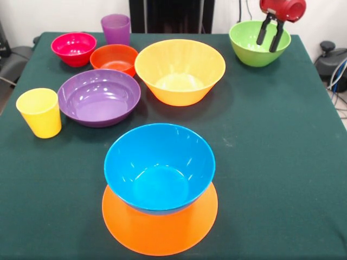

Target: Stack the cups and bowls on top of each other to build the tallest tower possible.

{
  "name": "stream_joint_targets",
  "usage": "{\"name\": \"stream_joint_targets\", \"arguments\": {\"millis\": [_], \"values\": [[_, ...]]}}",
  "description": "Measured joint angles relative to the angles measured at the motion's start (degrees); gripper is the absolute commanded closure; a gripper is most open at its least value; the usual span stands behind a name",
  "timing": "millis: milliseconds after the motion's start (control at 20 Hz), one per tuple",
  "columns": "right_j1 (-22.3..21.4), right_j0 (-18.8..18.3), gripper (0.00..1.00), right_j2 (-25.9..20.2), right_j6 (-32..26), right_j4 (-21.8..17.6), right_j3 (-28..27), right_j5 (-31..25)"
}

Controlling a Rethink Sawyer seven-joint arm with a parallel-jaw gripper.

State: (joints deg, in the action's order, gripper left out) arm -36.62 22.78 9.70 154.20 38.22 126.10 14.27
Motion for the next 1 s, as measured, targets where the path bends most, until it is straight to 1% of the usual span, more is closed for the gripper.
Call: {"name": "stream_joint_targets", "arguments": {"millis": [250,750,1000], "values": [[0.4,0.2,0.0,0.0,0.1,0.0,0.0,0.0],[4.0,0.1,0.0,-0.2,1.3,0.0,0.0,0.0],[5.7,-0.9,0.0,-0.8,1.4,0.0,0.0,2.0]]}}
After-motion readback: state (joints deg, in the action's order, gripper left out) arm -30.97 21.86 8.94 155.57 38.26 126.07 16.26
